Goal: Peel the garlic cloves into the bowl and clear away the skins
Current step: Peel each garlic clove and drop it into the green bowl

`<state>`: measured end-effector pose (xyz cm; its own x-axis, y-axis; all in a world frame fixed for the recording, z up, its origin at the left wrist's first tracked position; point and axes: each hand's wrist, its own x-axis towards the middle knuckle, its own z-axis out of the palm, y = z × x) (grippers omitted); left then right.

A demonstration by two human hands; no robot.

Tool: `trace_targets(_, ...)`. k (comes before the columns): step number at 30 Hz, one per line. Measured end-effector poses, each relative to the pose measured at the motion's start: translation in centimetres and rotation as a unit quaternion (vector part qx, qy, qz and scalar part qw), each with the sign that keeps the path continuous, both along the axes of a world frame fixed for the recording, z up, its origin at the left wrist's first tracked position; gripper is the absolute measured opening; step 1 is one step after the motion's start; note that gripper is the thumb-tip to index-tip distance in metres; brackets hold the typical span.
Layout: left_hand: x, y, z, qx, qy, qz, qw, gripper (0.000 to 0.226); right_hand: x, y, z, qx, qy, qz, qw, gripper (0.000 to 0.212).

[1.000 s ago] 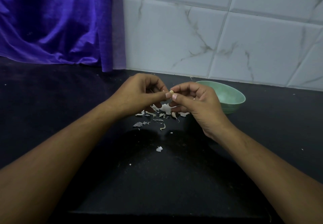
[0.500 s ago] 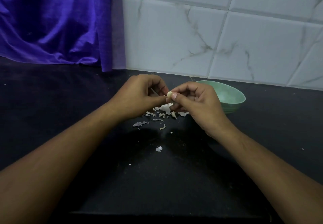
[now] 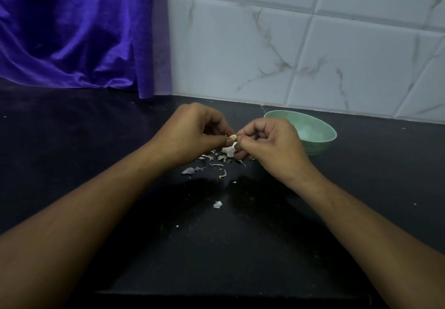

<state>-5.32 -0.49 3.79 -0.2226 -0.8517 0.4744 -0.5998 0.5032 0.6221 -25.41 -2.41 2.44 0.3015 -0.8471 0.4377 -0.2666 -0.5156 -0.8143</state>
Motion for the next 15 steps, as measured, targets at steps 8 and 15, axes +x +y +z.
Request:
trace_targets(8,0.46,-0.1,0.17,0.008,0.003,-0.016,1.0,0.008,-0.38,-0.01,0.11,0.074,-0.045,0.061,0.994,0.012)
trace_targets(15,0.29,-0.15,-0.11,-0.003,0.005,-0.033,0.999,0.009,-0.08,0.47,0.18,0.11,-0.077,0.056,0.989,0.019)
